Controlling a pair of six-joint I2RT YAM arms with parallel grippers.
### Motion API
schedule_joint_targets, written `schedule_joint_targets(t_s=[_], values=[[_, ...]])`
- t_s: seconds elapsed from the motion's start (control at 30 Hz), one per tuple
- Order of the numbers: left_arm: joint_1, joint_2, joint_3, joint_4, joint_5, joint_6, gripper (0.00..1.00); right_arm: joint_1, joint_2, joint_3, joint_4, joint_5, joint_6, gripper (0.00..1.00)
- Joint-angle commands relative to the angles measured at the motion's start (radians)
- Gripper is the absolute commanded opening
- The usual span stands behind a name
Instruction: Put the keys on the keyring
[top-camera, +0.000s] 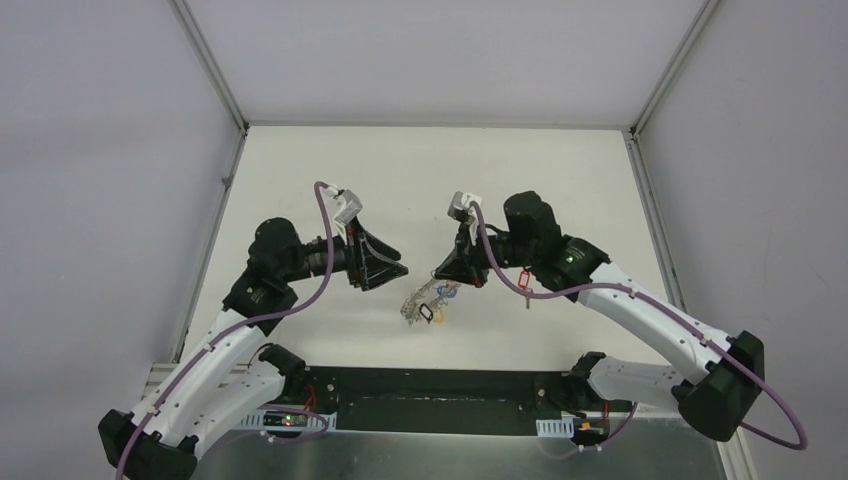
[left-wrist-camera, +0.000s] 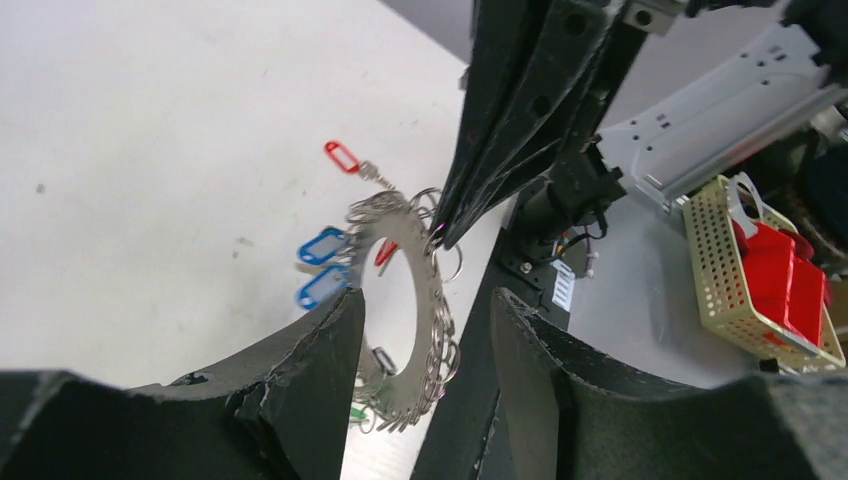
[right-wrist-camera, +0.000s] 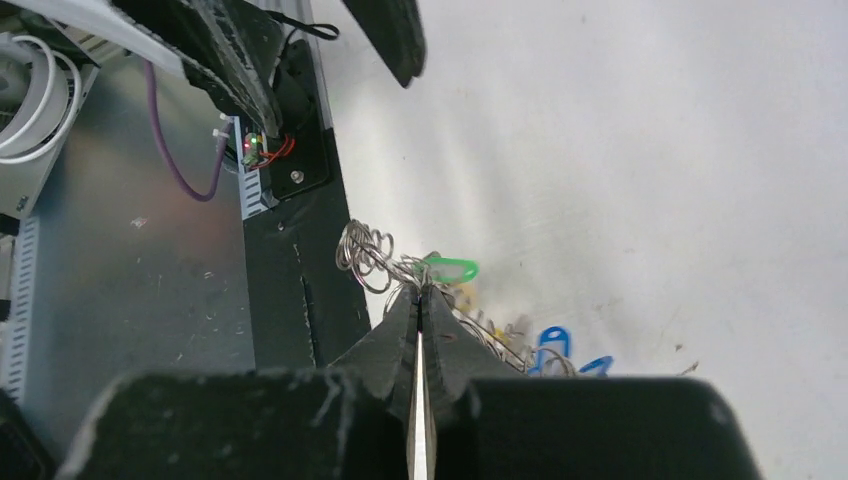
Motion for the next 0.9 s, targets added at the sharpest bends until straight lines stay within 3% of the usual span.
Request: schedule_joint_targets(t_s=[0.0, 0.3, 0.43, 0.6, 0.87], values=[[-0.038, 0.014, 0.016, 0.236, 0.099, 0.071, 0.51, 0.003, -0.091, -0.041, 0.296, -0.156, -0.099, 0.0], [-0.216, 0.013, -0.02, 0.313, 0.05, 0.321, 0.5, 0.003, -0.143, -0.16, 0.578, -0.338, -0.083, 0.0], [-0.231, -0.025, -0.056, 0.323, 0.051, 0.386, 0.45, 0.002, -0.159, -0.18, 0.631, -0.374, -0.093, 0.0], [-0.234, -0.056, -0.074, 0.3, 0.066, 0.453, 0.3, 0.003, -0.17, -0.193, 0.663, -0.392, -0.097, 0.0], [-0.236, -0.064, -0.056, 0.26, 0.015, 0.478, 0.32, 0.002, -0.168, -0.185, 0.663, -0.408, -0.087, 0.0]])
